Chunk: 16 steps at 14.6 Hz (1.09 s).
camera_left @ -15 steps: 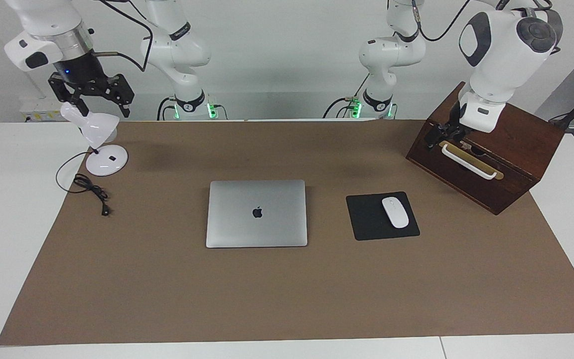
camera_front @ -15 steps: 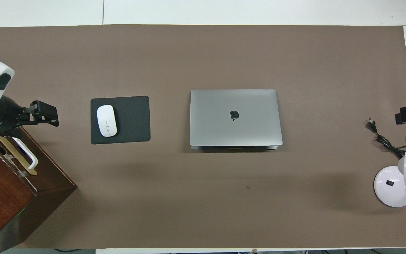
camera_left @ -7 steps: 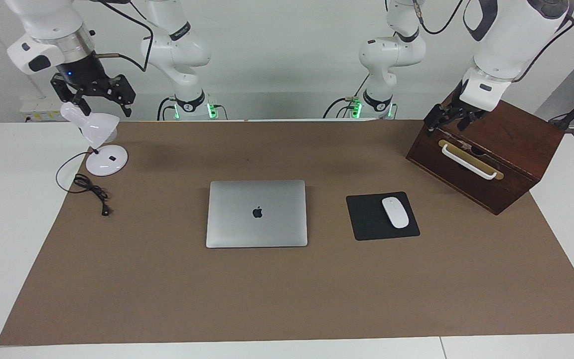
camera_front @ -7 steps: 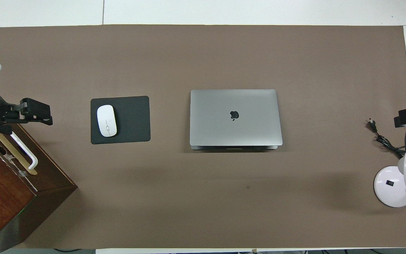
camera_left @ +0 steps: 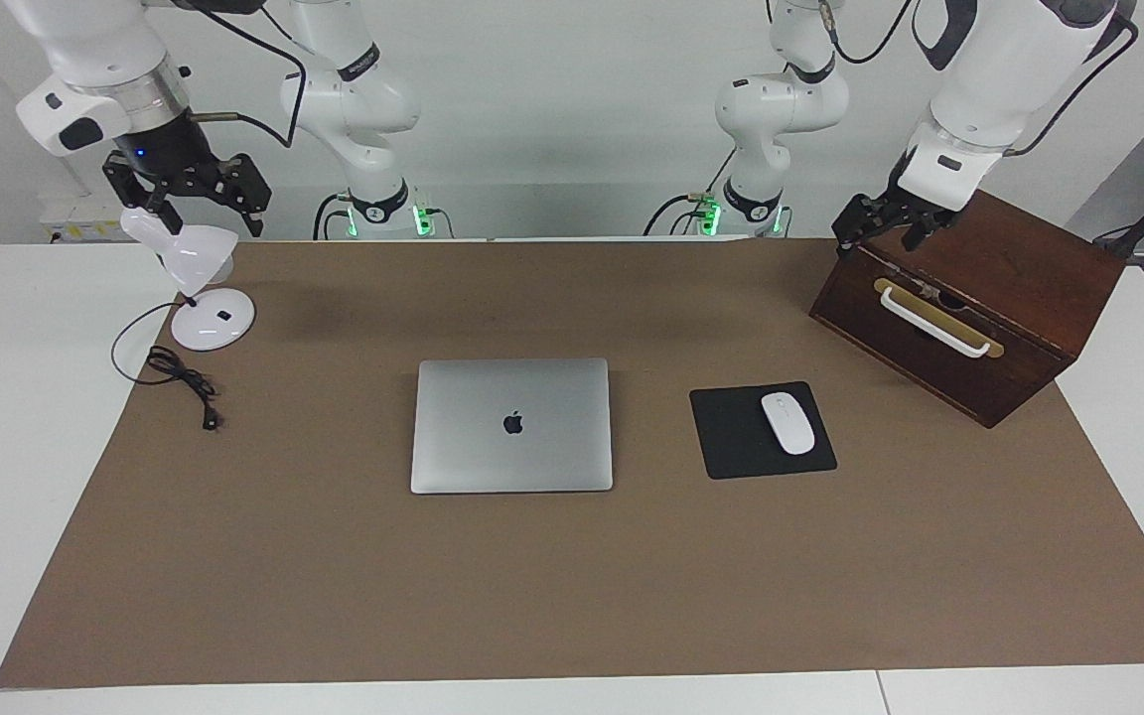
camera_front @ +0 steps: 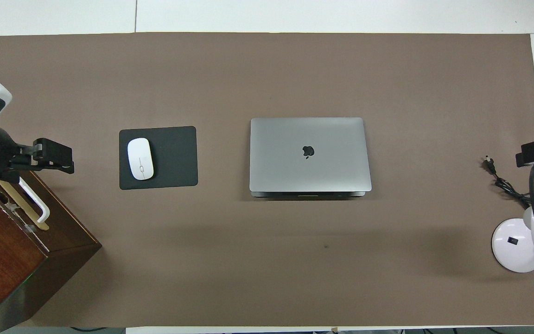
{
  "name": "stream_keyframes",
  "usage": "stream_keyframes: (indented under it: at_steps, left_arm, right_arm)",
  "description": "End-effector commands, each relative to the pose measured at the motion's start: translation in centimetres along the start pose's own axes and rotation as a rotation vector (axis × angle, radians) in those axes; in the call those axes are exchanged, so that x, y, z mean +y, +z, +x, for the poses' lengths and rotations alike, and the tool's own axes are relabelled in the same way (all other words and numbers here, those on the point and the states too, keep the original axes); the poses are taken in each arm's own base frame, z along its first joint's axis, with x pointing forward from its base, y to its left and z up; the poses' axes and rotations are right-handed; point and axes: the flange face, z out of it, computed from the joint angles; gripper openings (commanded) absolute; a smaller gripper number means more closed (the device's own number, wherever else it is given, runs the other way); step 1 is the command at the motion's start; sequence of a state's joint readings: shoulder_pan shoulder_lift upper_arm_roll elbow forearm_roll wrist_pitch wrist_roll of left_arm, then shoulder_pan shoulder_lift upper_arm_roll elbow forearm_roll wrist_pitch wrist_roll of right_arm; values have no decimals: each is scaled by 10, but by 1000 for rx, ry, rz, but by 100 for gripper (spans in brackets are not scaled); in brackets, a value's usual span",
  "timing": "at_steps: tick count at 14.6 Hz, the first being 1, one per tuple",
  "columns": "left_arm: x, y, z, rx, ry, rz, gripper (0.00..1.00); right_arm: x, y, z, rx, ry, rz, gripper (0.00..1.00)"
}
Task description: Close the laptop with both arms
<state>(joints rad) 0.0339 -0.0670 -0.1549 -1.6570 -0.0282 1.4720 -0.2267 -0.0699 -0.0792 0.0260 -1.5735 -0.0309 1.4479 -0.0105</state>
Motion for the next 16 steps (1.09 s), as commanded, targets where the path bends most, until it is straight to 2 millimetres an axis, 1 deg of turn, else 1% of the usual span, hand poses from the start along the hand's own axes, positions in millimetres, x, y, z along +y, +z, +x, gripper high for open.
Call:
stream_keyframes:
  at_steps: [1,2,4,5,6,8,9,13,15,16]
  left_arm:
    - [-4,4,-8,-19,0,-2,100]
    - [-7,0,-13,-13,-5,-2,100]
    - [-7,6,-14,-12,-4,-1,100]
    - [-6,5,-15,-4,-4,-2,100]
    - [-9,6,-13,-9,-6,-2,100]
    - [-19,0,-2,36,-12,-18,100]
    - [-22,2,1,33,-18,-20,100]
    - [-22,8,3,3,-15,-15,100]
    - [-20,2,4,26,-14,-19,100]
    - [-16,-2,3,25,11,-18,100]
  right_arm:
    - [5,1,-2,-11,3,-6,100]
    - [5,1,-2,-9,1,-8,100]
    - [4,2,-1,-9,1,-6,100]
    - [4,3,-1,-11,-1,-6,100]
    - [4,4,-1,-11,1,-5,100]
    - [4,2,-1,-8,1,-3,100]
    - [4,2,-1,-6,1,-3,100]
    - [4,1,-2,-5,1,-3,100]
    - [6,2,-2,-9,5,-3,100]
    - [7,2,-2,-8,7,-3,100]
